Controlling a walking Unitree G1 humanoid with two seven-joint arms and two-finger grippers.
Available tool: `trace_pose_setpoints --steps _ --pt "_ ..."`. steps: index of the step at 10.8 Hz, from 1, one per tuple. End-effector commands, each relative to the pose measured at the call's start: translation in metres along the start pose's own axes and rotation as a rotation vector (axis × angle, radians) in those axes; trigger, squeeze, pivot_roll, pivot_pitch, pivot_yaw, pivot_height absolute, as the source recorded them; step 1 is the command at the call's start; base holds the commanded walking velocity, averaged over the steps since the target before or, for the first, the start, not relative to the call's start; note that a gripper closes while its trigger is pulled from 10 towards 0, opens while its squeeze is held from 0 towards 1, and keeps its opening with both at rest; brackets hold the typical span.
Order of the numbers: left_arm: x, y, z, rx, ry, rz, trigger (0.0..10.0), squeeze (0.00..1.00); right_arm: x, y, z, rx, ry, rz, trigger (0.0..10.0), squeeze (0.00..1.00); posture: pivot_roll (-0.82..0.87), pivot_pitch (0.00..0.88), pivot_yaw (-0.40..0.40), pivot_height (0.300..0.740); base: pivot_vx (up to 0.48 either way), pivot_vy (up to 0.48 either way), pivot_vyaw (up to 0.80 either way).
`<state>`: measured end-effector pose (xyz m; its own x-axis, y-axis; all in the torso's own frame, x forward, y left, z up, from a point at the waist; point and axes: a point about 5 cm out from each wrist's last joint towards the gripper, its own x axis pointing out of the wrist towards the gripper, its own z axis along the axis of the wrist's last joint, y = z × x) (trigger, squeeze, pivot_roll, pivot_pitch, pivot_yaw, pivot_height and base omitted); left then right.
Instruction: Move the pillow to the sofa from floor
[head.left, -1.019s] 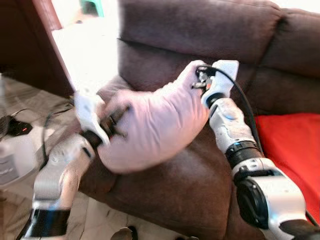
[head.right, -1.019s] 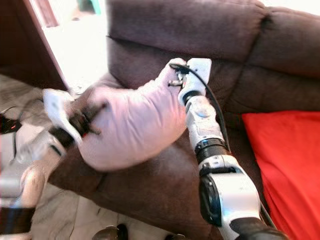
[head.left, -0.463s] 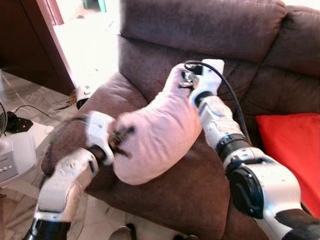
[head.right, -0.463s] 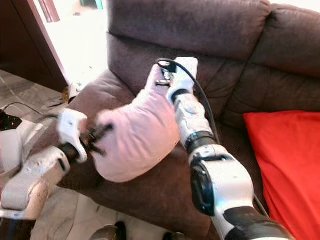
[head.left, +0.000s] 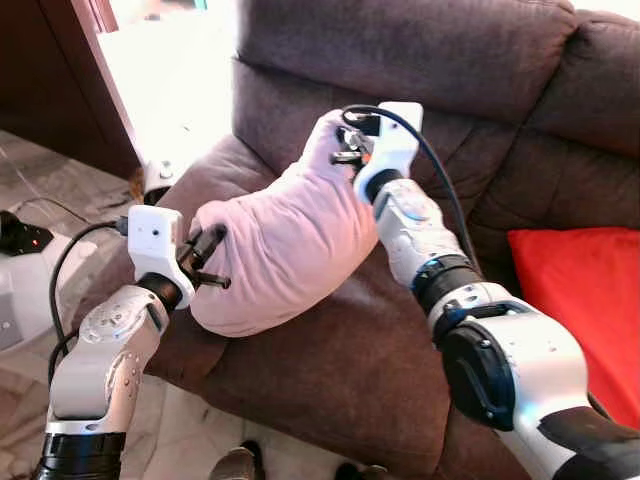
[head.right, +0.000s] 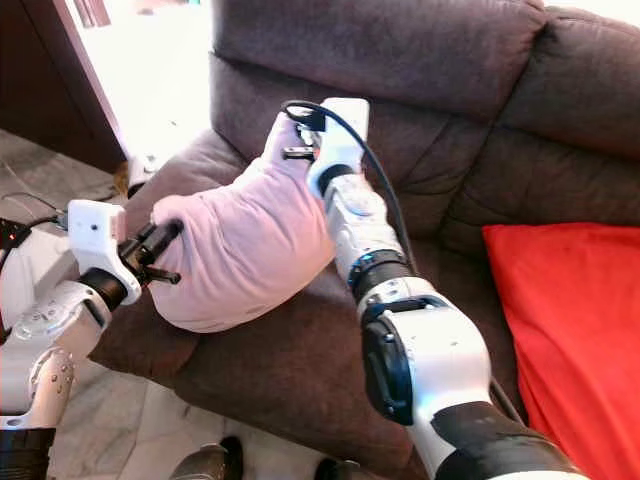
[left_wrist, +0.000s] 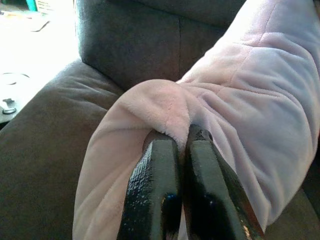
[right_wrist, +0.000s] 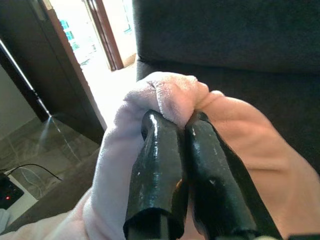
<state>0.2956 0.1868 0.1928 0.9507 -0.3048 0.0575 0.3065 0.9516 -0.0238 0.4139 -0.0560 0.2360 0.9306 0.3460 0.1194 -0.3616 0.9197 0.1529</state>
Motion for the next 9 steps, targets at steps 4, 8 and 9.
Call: trace_pose_setpoints --steps 4,8,9 --pt "-0.009 -0.048 0.014 0.022 -0.028 -0.335 10.0 0.00 0.005 0.033 -0.003 -0.024 0.036 0.113 10.0 0.00 0.27 0.201 -0.115 0.740 0.000 0.000 0.00" --pt "-0.010 -0.048 0.016 0.013 -0.032 -0.337 10.0 0.00 0.008 0.039 0.001 -0.038 0.051 0.117 10.0 0.00 0.27 0.200 -0.121 0.740 0.000 0.000 0.00" --pt "-0.011 -0.048 0.017 0.010 -0.035 -0.337 10.0 0.00 0.008 0.041 0.000 -0.039 0.057 0.125 10.0 0.00 0.27 0.200 -0.123 0.740 0.000 0.000 0.00"
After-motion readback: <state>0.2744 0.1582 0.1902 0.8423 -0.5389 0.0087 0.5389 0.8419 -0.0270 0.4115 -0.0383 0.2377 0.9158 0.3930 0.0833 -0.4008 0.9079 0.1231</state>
